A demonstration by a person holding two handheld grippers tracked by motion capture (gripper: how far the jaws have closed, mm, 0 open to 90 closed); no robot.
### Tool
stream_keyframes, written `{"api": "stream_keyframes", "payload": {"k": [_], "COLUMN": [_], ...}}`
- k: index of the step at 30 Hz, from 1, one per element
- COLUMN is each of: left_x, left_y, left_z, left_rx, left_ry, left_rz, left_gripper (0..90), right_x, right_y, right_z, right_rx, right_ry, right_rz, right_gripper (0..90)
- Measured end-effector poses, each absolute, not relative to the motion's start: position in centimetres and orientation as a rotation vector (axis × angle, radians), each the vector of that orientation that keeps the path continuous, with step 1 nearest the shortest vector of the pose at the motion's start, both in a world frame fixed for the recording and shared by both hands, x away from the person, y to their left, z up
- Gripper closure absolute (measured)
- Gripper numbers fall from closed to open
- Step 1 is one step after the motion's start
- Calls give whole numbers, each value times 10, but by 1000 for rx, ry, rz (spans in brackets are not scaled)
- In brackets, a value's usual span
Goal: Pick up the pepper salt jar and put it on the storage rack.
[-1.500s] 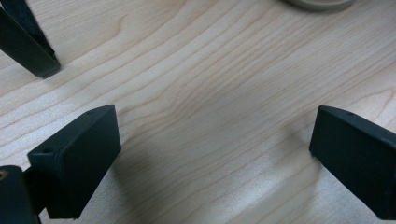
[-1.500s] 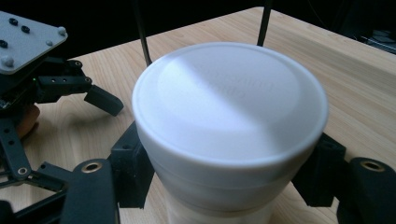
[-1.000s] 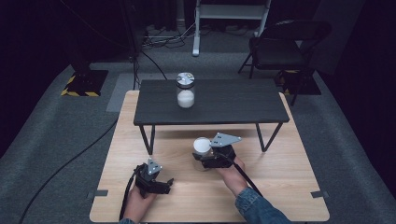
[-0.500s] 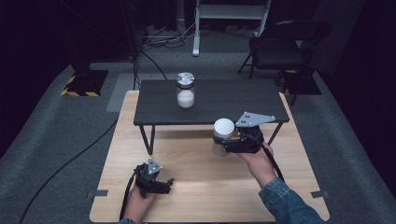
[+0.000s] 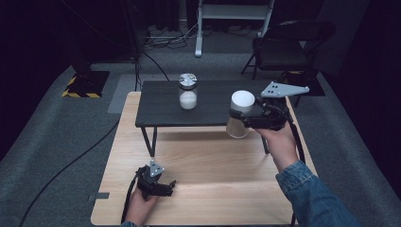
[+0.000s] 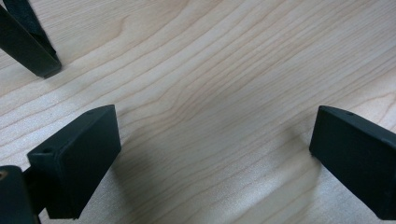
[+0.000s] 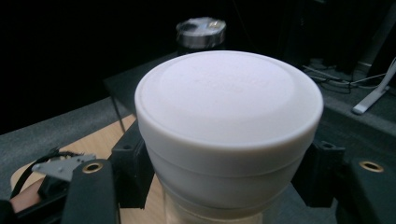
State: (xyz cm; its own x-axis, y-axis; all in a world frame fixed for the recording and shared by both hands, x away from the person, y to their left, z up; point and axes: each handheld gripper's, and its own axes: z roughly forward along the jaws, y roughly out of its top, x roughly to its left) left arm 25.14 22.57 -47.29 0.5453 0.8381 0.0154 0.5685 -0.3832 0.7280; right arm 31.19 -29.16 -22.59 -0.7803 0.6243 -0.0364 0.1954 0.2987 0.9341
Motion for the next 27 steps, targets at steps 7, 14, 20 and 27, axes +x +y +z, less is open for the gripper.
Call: {"api": "stream_keyframes", "payload": {"k": [7,14,20,27], "left_x": [251,251,251,251], "left_y": [226,225,225,226], "left_z": [-473,-473,-473,-473], "left_rx": [2099,2098,2098,2098], "left_ry": [1131,1131,1132,1132], "left_rz": [509,509,509,508], "left_gripper": [19,19,19,19], "right_x": [335,365,382,394], "right_y": [-280,-268,-260,-261], "right_z": [-213,-216,-225,-240], "right_rx": [781,816,850,849], "right_ry": [2122,2077,2060,2054], "right_rz": [1436,1414,1393,1428], "right_gripper": [337,337,337,308]}}
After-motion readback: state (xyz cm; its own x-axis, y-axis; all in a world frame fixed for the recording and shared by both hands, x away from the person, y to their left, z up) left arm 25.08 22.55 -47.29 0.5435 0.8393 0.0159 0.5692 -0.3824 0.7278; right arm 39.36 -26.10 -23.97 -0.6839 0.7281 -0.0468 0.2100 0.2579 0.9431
